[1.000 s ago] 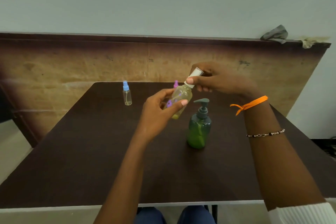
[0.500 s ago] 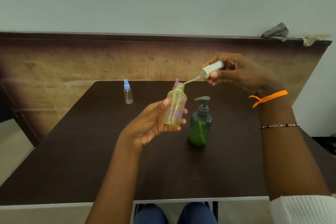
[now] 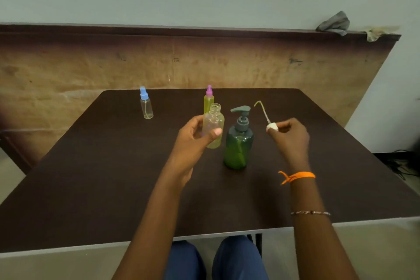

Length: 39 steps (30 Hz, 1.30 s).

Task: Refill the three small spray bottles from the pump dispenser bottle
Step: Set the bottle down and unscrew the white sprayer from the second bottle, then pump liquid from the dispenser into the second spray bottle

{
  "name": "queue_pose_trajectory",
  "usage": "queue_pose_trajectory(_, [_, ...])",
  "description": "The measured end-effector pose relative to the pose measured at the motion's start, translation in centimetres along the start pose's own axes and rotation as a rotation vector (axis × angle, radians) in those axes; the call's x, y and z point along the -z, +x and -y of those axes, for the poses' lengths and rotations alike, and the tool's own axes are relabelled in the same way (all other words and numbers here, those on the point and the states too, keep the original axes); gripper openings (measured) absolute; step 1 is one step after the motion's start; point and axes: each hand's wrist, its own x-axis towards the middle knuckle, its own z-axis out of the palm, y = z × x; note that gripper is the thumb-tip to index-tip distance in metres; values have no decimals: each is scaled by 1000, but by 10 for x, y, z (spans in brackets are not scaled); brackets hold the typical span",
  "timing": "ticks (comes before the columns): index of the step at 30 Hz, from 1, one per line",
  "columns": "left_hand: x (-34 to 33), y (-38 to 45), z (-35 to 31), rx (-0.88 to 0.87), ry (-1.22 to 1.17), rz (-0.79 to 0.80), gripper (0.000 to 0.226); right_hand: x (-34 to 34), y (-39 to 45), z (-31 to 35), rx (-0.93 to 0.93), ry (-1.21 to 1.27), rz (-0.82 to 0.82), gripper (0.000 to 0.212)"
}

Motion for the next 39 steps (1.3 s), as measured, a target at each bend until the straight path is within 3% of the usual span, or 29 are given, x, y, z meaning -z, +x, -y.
queue_pose_trajectory(7, [-9, -2, 9, -4, 40, -11, 36, -29, -32, -38, 16, -290, 71, 17])
queue_pose_trajectory(16, [-12, -4, 16, 34, 63, 2, 36, -33, -40, -47, 28, -283, 159, 24])
queue_pose_trajectory(21, [-12, -3, 17, 39, 57, 2, 35, -18, -31, -36, 25, -174, 175, 10])
queue_pose_trajectory(23, [-11, -1, 18, 38, 60, -22, 36, -12, -27, -23, 111, -105, 97, 4])
queue_pose_trajectory(27, [-10, 3, 18, 31, 84, -73, 39, -3, -30, 15, 448, 100, -160, 22])
queue_pose_trajectory(32, [-11, 6, 18, 30, 98, -78, 39, -19, -43, 43, 797, 33, -60, 44])
queue_pose_trajectory(39, [-12, 11, 15, 13, 133, -101, 42, -43, -36, 38, 893, -80, -114, 42])
